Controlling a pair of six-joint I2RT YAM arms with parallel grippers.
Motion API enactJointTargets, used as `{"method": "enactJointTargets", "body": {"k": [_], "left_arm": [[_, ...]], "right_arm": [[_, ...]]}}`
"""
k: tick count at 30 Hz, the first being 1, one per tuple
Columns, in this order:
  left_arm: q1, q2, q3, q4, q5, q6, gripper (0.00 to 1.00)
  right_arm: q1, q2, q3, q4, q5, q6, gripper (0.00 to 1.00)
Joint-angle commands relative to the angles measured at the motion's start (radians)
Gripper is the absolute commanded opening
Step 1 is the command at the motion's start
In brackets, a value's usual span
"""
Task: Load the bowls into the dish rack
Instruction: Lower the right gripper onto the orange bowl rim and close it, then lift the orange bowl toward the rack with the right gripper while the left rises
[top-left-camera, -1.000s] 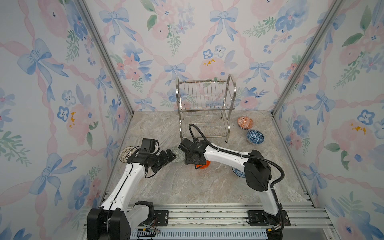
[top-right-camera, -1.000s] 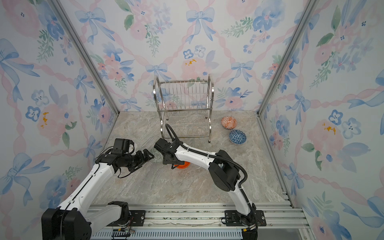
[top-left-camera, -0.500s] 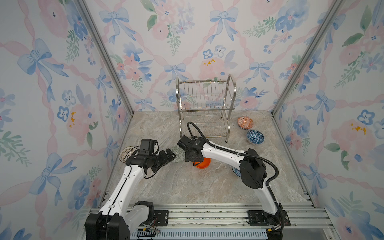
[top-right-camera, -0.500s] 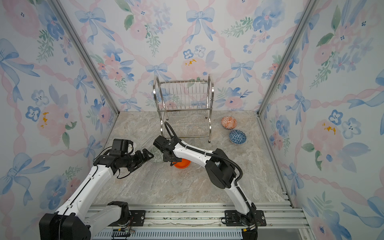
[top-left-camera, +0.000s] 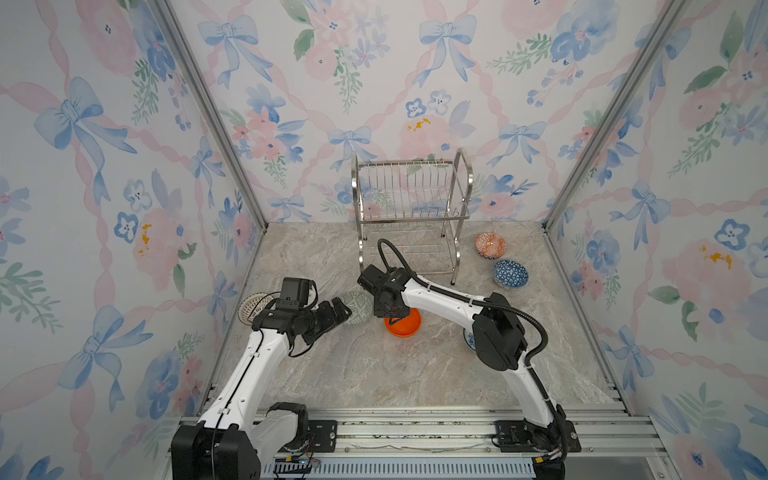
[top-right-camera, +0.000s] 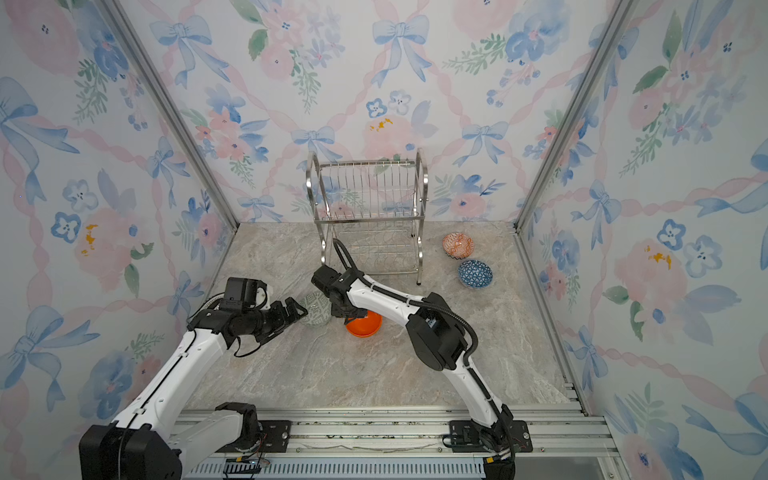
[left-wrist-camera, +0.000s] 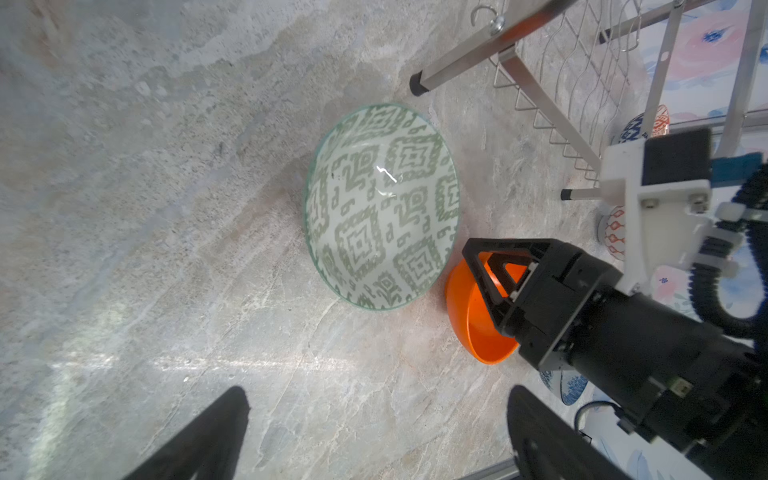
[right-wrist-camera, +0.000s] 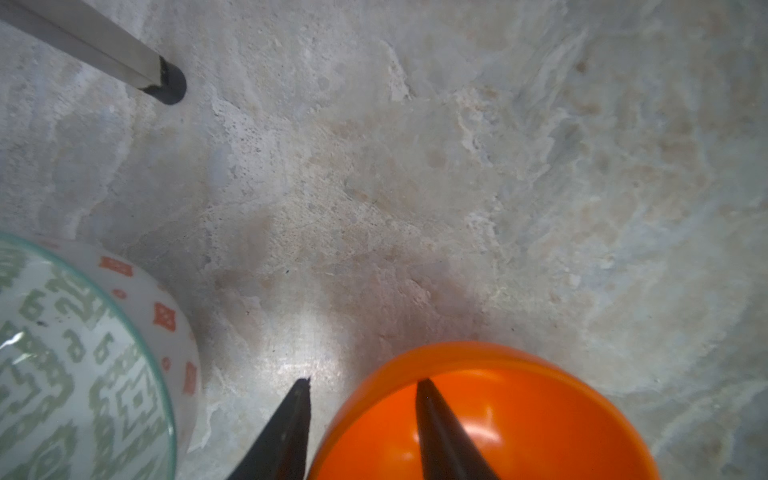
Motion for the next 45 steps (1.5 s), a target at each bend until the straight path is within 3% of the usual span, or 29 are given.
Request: {"method": "enactJointTargets", "body": {"k": [1, 11, 24, 33, 41, 45], "left_arm": [[0.008, 0.013, 0.009, -0.008, -0.015, 0.026, 0.98], [0.006, 0.01, 0.018, -0.008, -0.041, 0.008, 0.98], [0.006, 0.021, 0.053, 0.0, -0.065, -0.013, 0.98], [0.006, 0.051, 0.072, 0.007, -0.065, -0.013, 0.98], [0.006, 0.093, 0.113, 0.013, -0.063, 0.004, 0.98], [0.008, 0.114, 0.141, 0.014, -0.07, 0.022, 0.98]], "right_arm": [[-0.009, 0.024, 0.031, -0.041, 0.008, -0.008, 0.38], [-0.022, -0.021, -0.001, -0.037, 0.004, -0.026, 0.22], [-0.028, -0.205, -0.167, 0.089, -0.043, -0.032, 0.06], [-0.032, -0.372, -0.321, 0.365, -0.161, -0.103, 0.03], [-0.034, -0.502, -0.44, 0.521, -0.158, -0.144, 0.02], [-0.045, -0.533, -0.51, 0.657, -0.222, -0.162, 0.0]]}}
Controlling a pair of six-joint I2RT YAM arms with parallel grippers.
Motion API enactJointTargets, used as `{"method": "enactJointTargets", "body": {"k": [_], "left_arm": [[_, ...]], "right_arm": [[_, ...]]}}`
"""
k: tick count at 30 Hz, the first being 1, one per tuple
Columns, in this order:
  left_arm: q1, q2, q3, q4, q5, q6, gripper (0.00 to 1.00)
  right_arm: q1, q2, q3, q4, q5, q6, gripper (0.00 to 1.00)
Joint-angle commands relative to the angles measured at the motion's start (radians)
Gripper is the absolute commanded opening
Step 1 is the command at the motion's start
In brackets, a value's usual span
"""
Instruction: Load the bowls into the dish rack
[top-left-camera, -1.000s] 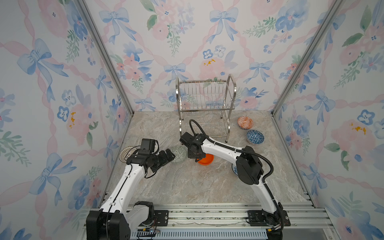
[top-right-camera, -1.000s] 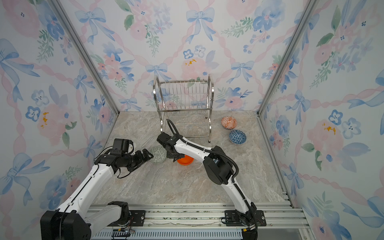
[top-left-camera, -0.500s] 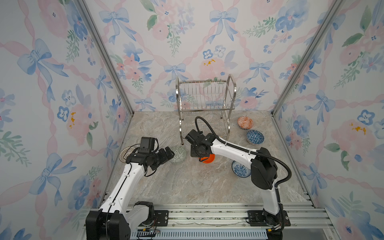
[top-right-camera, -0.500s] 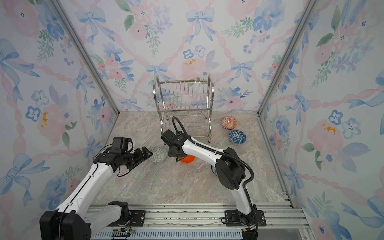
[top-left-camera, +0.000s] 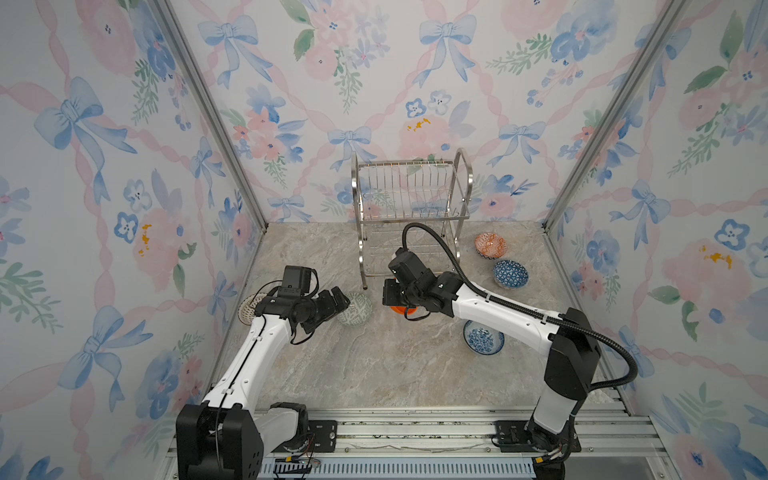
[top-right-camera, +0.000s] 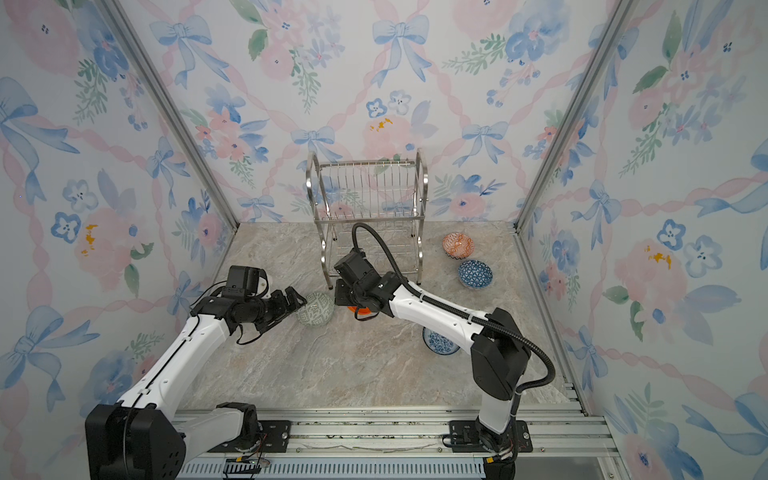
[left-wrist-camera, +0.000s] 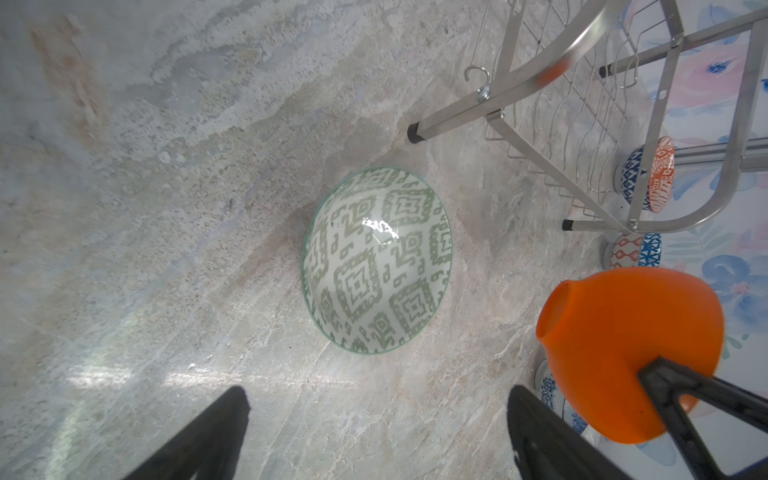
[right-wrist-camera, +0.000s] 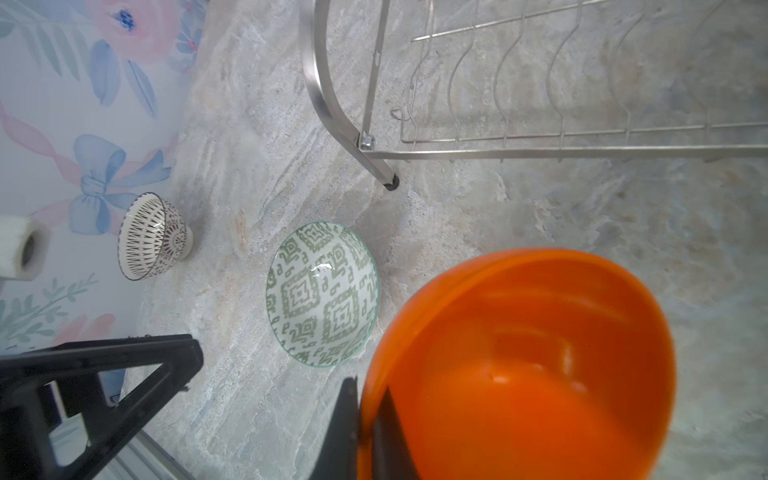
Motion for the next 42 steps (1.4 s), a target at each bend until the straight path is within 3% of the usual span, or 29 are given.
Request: {"method": "enactJointTargets", "body": {"k": [1, 7, 15, 19, 24, 32, 42], "left_arm": [[0.006, 0.019, 0.035, 0.006, -0.009, 0.019, 0.98], [0.006, 0.034, 0.053, 0.008, 0.0, 0.012, 0.98], [0.007, 0.063, 0.063, 0.009, -0.007, 0.008, 0.98], [0.006, 0.074, 0.07, 0.009, -0.008, -0.011, 0.98], [0.003, 0.092, 0.117, 0.009, -0.009, -0.033, 0.98], [-0.021, 0.195, 0.267, 0.027, -0.042, -0.056, 0.98], [-0.092, 0.446, 0.482, 0.091, -0.112, -0.06, 0.96]], "right_arm": [[-0.022, -0.035, -0.058, 0.165, -0.063, -0.023, 0.0], [-0.054, -0.04, -0.161, 0.423, -0.188, 0.04, 0.0], [-0.078, -0.053, -0.249, 0.683, -0.252, -0.01, 0.0], [-0.13, -0.034, -0.308, 0.865, -0.366, 0.083, 0.0], [-0.181, 0.017, -0.367, 1.12, -0.405, 0.186, 0.0], [-0.228, 0.068, -0.322, 1.156, -0.484, 0.176, 0.0], [-0.293, 0.08, -0.337, 1.201, -0.528, 0.196, 0.0]]}}
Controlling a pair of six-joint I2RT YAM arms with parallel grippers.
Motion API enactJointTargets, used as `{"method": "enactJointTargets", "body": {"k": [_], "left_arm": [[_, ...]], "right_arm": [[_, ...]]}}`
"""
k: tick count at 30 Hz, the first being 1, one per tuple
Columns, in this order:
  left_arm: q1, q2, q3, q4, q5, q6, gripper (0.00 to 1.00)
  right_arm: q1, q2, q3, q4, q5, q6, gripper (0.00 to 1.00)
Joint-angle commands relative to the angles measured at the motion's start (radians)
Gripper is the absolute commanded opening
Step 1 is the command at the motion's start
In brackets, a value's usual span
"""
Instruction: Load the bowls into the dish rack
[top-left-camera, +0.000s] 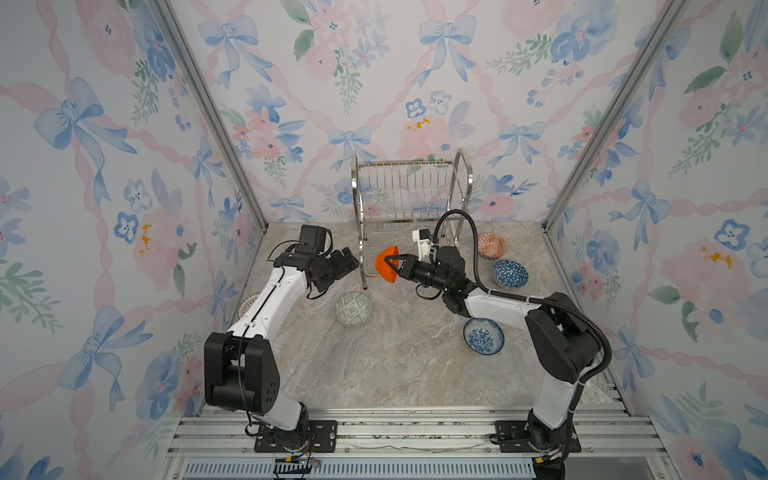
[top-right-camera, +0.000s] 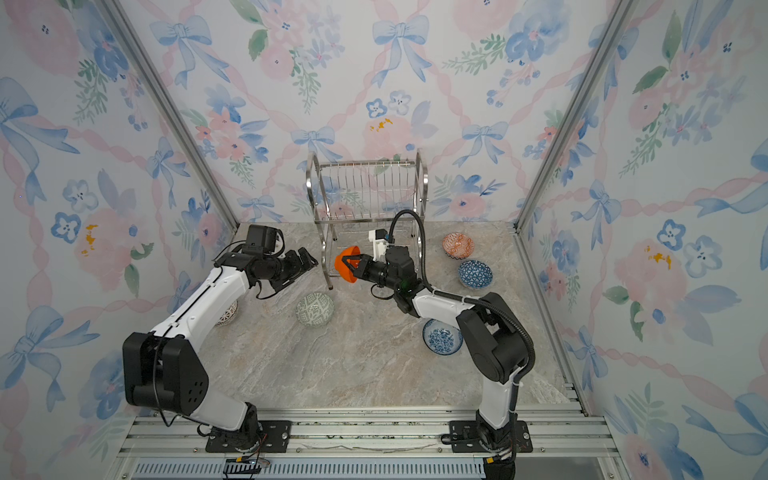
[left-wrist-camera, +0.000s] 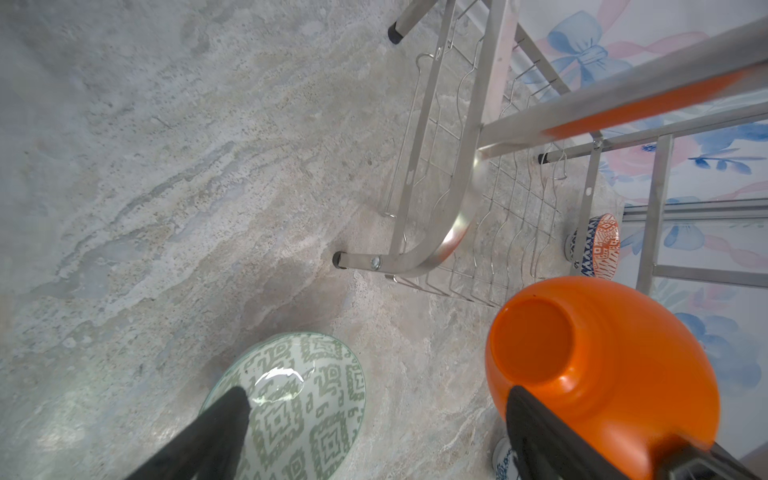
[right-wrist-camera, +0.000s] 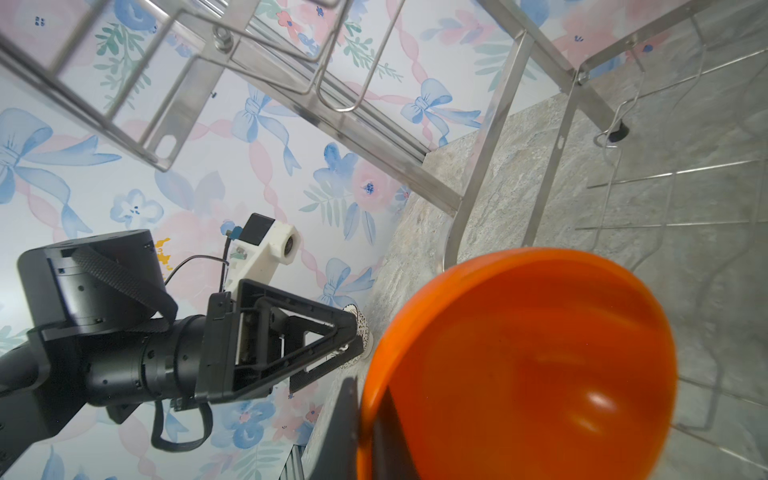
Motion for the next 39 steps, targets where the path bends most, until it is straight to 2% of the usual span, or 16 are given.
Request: {"method": "enactJointTargets", "body": {"k": [1, 9, 16, 21, 27, 34, 39], "left_arm": [[-0.027, 0.066, 0.089, 0.018, -0.049, -0.003, 0.95], [-0.096, 0.21, 0.23, 0.029, -0.155, 0.011, 0.86], [-0.104, 0.259, 0.236, 0.043, -0.24, 0.008, 0.76], [-0.093, 0.327, 0.272, 0.061, -0.231, 0.007, 0.7], [-0.103, 0.372, 0.323, 0.061, -0.212, 0.001, 0.52], [-0.108, 0.344, 0.257, 0.061, -0.199, 0.011, 0.37], [-0.123, 0.32, 0.199, 0.062, -0.216, 0.0, 0.35]], "right_arm": [[-0.019, 0.0, 0.016, 0.065, -0.033, -0.002, 0.0], [-0.063, 0.01, 0.017, 0.072, -0.052, 0.016, 0.0], [-0.086, 0.037, 0.03, 0.068, -0.067, -0.005, 0.0], [-0.09, 0.075, 0.047, 0.069, -0.057, 0.004, 0.0], [-0.085, 0.09, 0.062, 0.045, -0.04, -0.009, 0.0], [-0.084, 0.132, 0.101, 0.048, -0.023, 0.017, 0.0], [-0.086, 0.137, 0.109, 0.039, -0.007, 0.008, 0.0]]}}
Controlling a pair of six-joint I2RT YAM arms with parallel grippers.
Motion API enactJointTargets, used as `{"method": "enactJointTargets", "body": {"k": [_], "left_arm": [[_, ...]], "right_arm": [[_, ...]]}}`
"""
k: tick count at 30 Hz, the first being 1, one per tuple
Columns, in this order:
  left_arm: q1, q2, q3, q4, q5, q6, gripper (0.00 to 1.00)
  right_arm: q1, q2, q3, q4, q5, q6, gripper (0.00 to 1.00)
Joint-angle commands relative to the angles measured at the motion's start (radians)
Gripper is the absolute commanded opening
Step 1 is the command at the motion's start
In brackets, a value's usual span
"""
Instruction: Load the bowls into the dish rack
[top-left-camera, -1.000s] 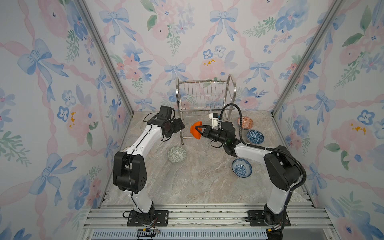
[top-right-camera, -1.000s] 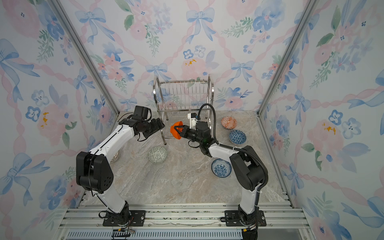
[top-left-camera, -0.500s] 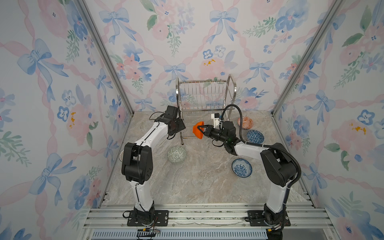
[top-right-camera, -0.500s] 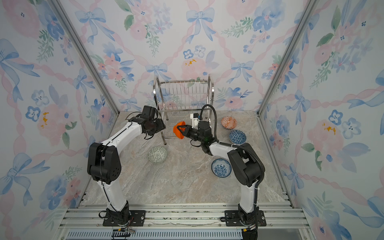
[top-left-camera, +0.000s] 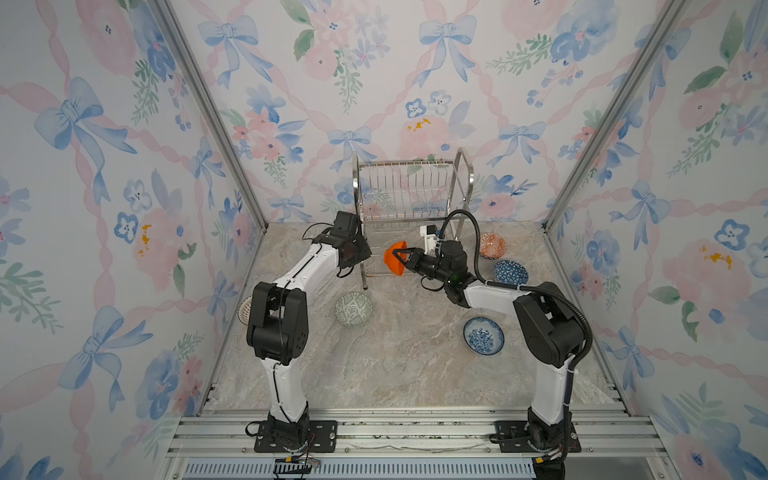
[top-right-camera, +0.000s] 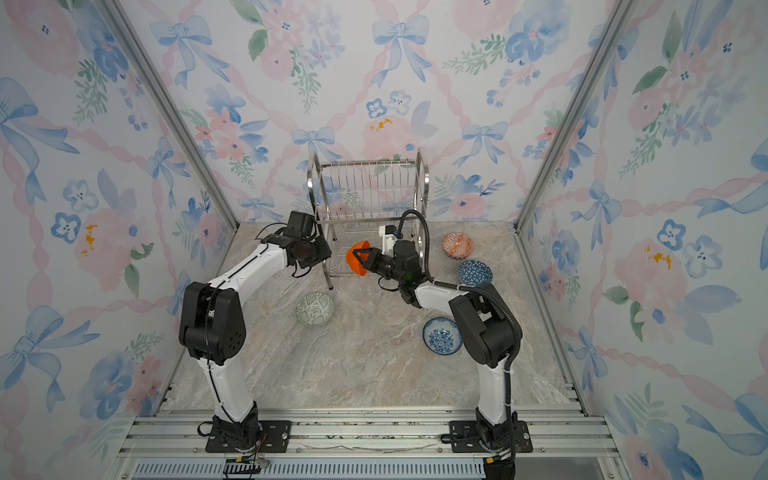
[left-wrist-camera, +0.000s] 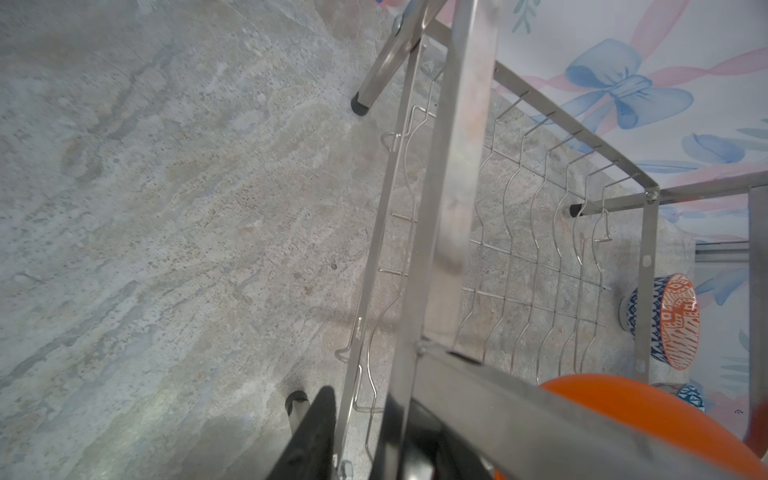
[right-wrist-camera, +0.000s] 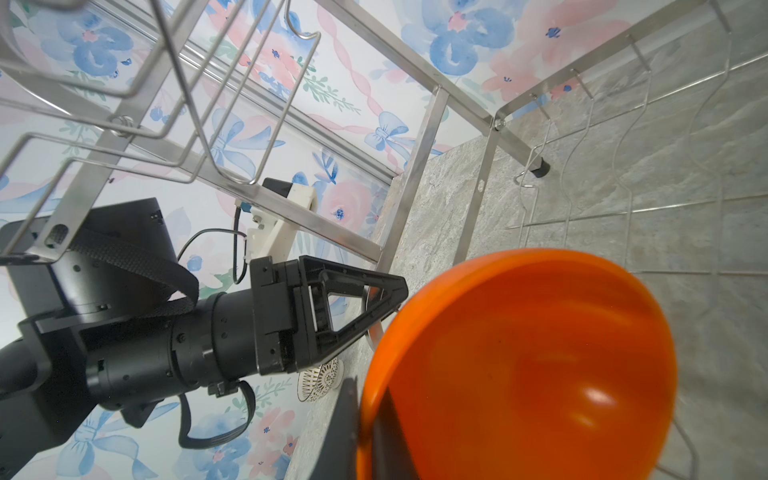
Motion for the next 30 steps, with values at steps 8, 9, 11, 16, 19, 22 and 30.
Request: {"method": "enactJointTargets", "body": {"k": [8, 9, 11, 16, 19, 22, 30], "left_arm": [[-0.059, -0.05, -0.079, -0.055, -0.119, 0.007, 0.29], [-0.066, -0.061, -0.087, -0.055, -0.14, 0.01, 0.29], [-0.074, -0.075, -0.103, -0.055, -0.164, 0.014, 0.28], [-0.083, -0.092, -0.143, -0.055, -0.181, 0.007, 0.21], [-0.092, -0.104, -0.157, -0.055, -0.193, 0.01, 0.17], [-0.096, -0.112, -0.164, -0.055, -0.199, 0.02, 0.13], [-0.095, -0.128, -0.175, -0.056, -0.187, 0.088, 0.12]], "right_arm": [[-0.01, 0.018, 0.051, -0.036, 0.015, 0.005, 0.0], [-0.013, 0.02, 0.058, -0.051, 0.011, 0.009, 0.0], [-0.016, 0.021, 0.064, -0.057, 0.006, 0.012, 0.0], [-0.018, 0.018, 0.078, -0.077, 0.007, 0.002, 0.0], [-0.017, 0.02, 0.082, -0.078, 0.005, 0.004, 0.0], [-0.018, 0.023, 0.079, -0.067, 0.004, 0.006, 0.0], [-0.02, 0.028, 0.078, -0.063, 0.0, 0.012, 0.0]]}}
